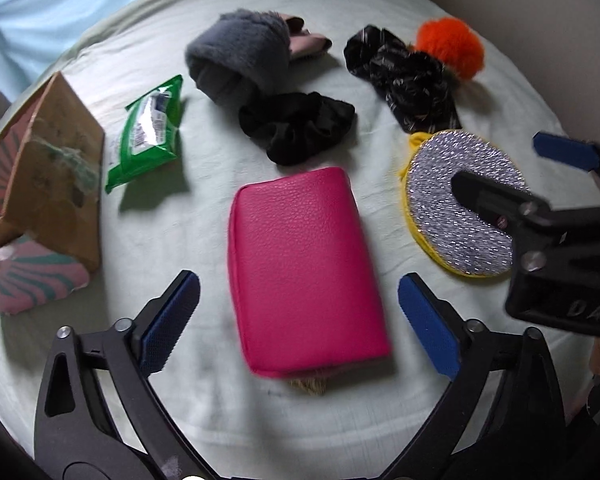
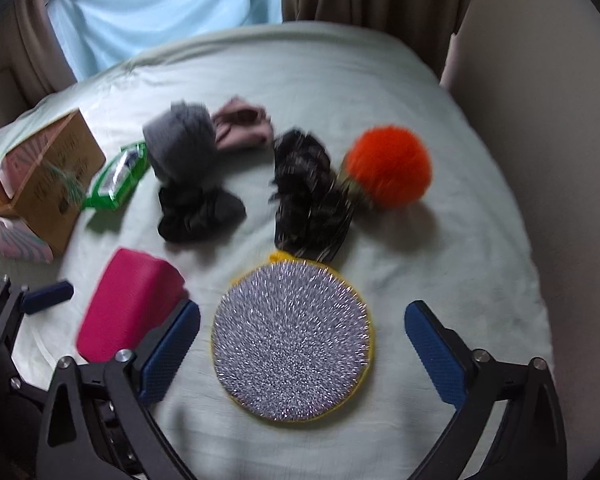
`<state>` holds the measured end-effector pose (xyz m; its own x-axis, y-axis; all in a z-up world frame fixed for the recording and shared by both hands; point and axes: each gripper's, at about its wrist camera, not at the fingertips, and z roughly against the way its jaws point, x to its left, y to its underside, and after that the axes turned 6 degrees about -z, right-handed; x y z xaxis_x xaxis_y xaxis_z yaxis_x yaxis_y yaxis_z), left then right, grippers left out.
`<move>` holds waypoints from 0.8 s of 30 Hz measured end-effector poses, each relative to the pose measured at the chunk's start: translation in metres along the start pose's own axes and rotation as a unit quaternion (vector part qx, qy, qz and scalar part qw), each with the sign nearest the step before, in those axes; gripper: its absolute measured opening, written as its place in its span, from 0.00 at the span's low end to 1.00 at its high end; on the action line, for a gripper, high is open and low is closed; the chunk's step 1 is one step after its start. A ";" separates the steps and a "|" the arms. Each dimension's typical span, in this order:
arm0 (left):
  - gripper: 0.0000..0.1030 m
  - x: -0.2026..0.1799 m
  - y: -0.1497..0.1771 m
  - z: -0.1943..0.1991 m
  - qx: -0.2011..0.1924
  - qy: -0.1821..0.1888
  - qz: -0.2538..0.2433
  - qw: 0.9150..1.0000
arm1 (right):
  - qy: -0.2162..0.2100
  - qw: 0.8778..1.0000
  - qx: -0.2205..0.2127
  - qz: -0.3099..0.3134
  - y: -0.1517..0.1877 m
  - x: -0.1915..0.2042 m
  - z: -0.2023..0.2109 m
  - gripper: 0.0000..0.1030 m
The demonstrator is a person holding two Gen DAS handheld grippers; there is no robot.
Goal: Organize soft objects
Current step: 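Lower the left tool onto the pink pouch while the right tool reaches the silver sponge, then close the left tool on the pink pouch while the right tool grips the silver sponge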
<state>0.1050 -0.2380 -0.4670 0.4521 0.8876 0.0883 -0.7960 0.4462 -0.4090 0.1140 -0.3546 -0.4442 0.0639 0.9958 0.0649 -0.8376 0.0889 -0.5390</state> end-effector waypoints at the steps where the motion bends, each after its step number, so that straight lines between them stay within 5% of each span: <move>1: 0.93 0.000 0.000 -0.003 0.002 -0.001 0.000 1.000 | -0.003 1.000 0.011 -0.001 0.002 -0.001 -0.009 0.91; 5: 0.78 -0.003 -0.001 -0.019 0.017 0.004 -0.005 1.000 | -0.008 0.999 0.031 0.001 0.009 -0.001 -0.028 0.86; 14: 0.63 -0.001 -0.003 -0.021 0.019 0.005 -0.013 1.000 | -0.003 0.999 0.042 -0.005 0.017 -0.001 -0.040 0.84; 24: 0.50 0.015 -0.010 0.000 0.029 0.017 -0.001 0.999 | -0.043 0.998 0.047 -0.005 0.015 0.009 -0.025 0.46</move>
<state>0.1197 -0.2291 -0.4618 0.4663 0.8827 0.0585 -0.8162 0.4548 -0.3563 0.1154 -0.3439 -0.4728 0.0294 0.9891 0.1444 -0.8843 0.0931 -0.4576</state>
